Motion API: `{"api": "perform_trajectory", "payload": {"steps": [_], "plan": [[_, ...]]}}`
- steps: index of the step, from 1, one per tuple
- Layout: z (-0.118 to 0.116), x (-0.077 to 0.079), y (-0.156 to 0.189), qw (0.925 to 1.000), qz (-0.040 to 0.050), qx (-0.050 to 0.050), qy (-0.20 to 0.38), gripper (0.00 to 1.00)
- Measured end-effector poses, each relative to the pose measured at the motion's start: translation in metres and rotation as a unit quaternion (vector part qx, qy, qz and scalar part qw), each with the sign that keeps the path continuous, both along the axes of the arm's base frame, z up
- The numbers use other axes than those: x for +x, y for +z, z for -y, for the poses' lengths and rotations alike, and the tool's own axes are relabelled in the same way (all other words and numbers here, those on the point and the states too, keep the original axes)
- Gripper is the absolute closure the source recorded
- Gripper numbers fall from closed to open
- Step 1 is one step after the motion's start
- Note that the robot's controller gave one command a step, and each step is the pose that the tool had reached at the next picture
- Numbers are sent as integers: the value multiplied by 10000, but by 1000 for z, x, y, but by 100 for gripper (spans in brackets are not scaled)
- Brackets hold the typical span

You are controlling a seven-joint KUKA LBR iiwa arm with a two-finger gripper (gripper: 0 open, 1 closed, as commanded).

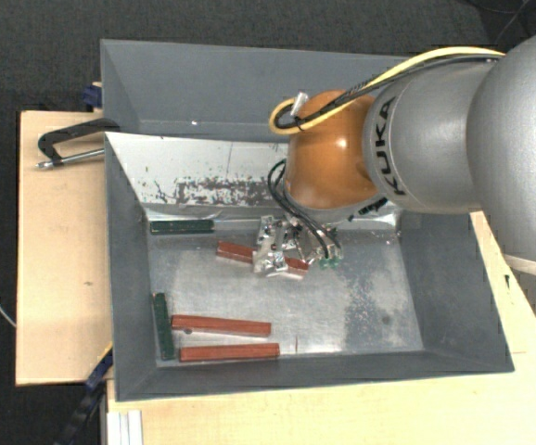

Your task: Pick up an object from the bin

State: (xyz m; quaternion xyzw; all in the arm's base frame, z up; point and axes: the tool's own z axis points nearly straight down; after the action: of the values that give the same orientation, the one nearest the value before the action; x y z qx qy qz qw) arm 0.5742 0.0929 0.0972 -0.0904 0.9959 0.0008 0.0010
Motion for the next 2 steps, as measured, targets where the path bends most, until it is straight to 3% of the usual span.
{"api": "perform_trajectory", "payload": {"steps": [1,2], "plan": [[-20,-10,-22,9999,76,18,-76,0],[-20,-10,-22,9999,76,18,-76,0]]}}
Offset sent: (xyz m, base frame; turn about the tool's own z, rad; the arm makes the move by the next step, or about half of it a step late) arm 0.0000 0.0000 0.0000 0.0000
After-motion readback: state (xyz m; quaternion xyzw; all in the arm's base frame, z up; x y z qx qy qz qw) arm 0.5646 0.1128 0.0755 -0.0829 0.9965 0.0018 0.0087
